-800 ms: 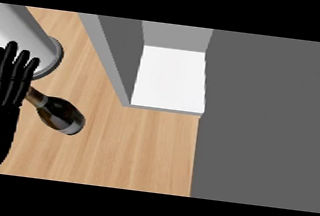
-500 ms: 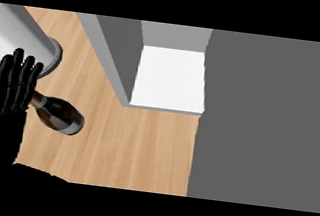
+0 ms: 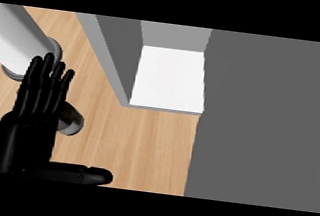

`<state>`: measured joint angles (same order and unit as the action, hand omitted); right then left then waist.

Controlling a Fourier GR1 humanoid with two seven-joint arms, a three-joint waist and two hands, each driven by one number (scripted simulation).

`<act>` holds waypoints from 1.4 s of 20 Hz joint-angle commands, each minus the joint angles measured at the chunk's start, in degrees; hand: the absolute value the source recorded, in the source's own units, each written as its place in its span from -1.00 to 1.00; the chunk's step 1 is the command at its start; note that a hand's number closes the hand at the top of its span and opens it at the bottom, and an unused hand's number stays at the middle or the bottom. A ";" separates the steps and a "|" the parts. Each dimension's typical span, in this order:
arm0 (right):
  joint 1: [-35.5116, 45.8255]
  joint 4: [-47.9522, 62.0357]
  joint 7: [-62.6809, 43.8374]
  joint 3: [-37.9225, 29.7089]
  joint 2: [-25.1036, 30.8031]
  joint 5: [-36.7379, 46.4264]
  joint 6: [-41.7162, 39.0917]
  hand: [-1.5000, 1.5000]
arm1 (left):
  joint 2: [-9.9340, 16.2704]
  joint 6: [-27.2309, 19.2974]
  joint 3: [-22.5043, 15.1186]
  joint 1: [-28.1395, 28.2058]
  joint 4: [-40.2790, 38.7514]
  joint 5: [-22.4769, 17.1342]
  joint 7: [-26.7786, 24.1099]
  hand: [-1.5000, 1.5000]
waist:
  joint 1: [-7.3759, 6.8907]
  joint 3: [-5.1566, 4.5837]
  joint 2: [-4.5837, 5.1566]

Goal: Pick up the wine, place it into the cabinet and close the cabinet

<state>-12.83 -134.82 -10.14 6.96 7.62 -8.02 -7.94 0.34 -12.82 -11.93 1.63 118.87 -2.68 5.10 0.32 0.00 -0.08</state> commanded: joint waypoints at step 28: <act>12.96 -10.99 -22.02 0.85 -1.97 1.91 6.11 -1.00 | 2.68 -10.60 -0.77 1.66 16.34 7.06 16.87 -1.00 | -0.37 -0.02 0.03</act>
<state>-1.04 -141.93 -30.10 9.41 5.51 -4.18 -2.02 2.17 -24.74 -14.81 0.65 134.83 5.69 23.67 0.03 -0.01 -0.08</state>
